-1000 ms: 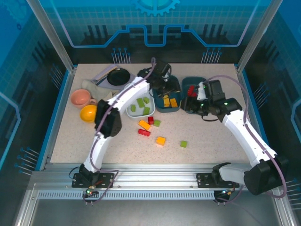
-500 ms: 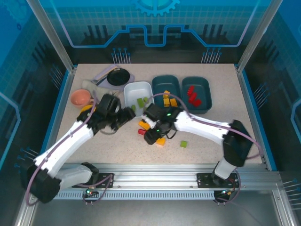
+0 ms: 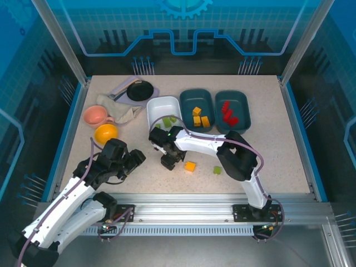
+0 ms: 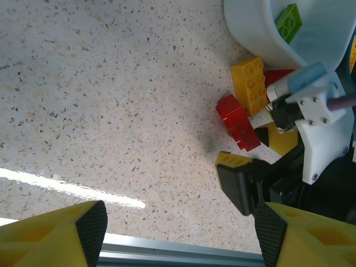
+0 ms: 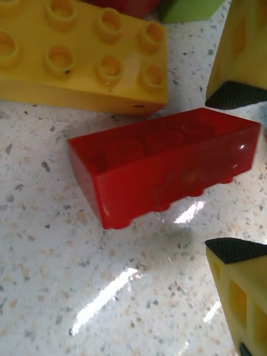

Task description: Sort the legos into containers by color

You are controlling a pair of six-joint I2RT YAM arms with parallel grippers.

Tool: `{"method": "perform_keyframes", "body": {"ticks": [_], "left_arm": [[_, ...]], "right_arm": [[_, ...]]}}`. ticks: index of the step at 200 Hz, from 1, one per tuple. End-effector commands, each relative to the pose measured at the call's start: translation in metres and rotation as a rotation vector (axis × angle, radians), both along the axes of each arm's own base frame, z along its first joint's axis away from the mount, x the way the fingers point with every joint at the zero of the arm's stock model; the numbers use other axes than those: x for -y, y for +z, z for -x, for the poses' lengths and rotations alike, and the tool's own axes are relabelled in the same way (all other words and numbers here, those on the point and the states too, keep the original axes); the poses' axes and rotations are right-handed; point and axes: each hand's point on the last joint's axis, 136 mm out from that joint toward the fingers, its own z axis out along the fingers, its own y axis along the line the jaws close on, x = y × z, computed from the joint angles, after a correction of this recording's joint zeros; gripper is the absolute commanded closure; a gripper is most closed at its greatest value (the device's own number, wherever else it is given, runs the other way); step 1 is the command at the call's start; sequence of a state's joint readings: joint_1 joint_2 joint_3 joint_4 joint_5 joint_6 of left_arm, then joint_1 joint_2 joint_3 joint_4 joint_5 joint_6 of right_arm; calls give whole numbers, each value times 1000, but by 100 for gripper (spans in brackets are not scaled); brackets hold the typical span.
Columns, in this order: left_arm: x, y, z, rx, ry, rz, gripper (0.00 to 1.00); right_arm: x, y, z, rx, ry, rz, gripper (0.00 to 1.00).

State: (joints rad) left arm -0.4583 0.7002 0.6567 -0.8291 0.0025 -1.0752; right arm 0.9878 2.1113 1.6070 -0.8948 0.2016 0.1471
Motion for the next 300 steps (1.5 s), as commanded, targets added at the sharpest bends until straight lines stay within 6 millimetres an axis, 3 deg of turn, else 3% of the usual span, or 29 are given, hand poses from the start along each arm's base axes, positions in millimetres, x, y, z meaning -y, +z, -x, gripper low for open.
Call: {"method": "perform_keyframes", "body": {"ticks": [1,45,73,92,123,152,188,224,241,280,300], "left_arm": [[-5,-3,3,-16,15,-20,26],[-3,-3,3,-17,6,-15,27],[-2,-2,3,-13,0,-10,27],[0,1,1,-2,-10,-5,27],[21,19,-13,57,-96,32,28],[58,38,-36,96,-235,23,28],[116,52,-69,134,-376,13,28],[167,58,-99,141,-458,42,28],[185,61,-112,147,-488,48,28],[213,56,-134,131,-525,61,28],[224,55,-144,129,-530,78,28]], "right_arm": [[-2,-3,-6,7,28,45,39],[-8,-13,-9,-4,26,58,54],[-8,-7,-3,-12,23,44,71],[-7,10,3,-10,10,2,80],[13,67,5,13,-86,-132,86],[63,115,-21,22,-302,-291,86],[144,131,-74,11,-605,-449,85],[232,122,-134,46,-902,-434,85],[264,114,-164,72,-993,-392,85],[316,84,-222,111,-1078,-188,84],[330,72,-245,113,-1091,-139,83]]}}
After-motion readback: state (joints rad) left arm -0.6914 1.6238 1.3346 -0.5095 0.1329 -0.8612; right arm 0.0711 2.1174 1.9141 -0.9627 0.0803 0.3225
